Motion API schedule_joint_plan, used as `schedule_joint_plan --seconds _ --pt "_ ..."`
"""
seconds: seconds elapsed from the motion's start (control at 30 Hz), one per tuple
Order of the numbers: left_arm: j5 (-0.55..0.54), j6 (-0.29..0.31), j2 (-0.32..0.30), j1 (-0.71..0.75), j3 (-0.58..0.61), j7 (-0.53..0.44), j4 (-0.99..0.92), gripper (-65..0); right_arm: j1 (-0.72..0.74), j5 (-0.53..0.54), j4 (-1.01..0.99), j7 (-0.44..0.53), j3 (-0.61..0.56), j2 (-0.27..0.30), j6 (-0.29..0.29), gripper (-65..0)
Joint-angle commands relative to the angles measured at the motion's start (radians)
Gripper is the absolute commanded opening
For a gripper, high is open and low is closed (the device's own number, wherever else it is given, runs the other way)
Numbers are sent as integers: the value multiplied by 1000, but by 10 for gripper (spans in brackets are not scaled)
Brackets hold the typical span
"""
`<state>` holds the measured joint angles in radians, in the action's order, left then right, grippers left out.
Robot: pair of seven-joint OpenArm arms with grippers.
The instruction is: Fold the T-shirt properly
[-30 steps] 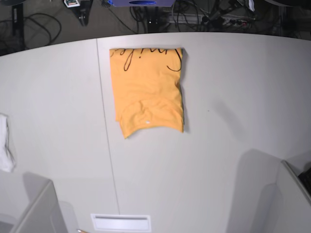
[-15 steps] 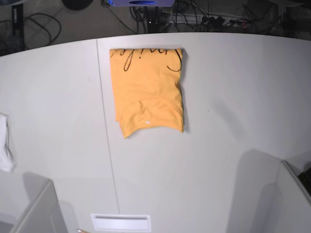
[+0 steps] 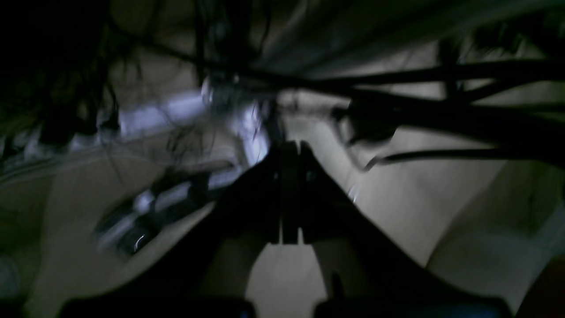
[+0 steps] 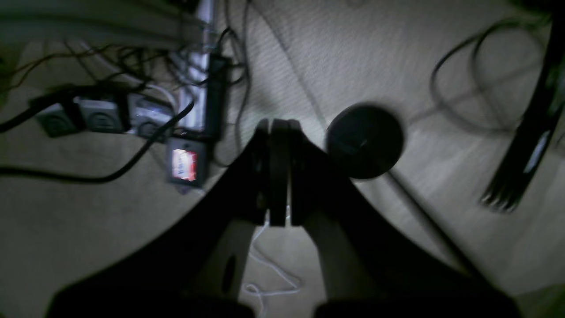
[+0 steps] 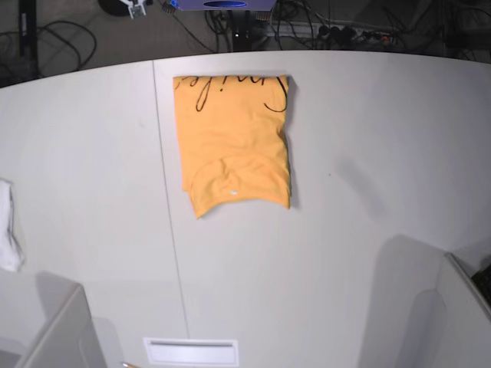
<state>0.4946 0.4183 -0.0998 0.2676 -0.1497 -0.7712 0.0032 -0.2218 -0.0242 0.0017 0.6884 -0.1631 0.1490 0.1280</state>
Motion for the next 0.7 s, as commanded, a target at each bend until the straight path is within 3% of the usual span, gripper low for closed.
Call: schedule_joint_plan --seconds 0.0,0.17,0.27,0.47,0.67 --pt "5 4 2 -3 -1 26 -3 -650 5 -7 -2 -28 -23 -10 8 -650" --pt "-113 -131 21 -69 -1 216 -3 -650 77 -6 14 -367 -77 -41 8 -650" --pt "-236 -144 31 -87 0 296 -3 -650 83 -7 68 -477 -79 -61 8 -650" --pt "-397 -144 31 -84 2 301 -3 -650 88 -9 74 -516 -79 -88 8 -650" --pt "-417 -144 33 -84 9 302 -3 -650 74 -4 74 -510 -71 -107 8 -650"
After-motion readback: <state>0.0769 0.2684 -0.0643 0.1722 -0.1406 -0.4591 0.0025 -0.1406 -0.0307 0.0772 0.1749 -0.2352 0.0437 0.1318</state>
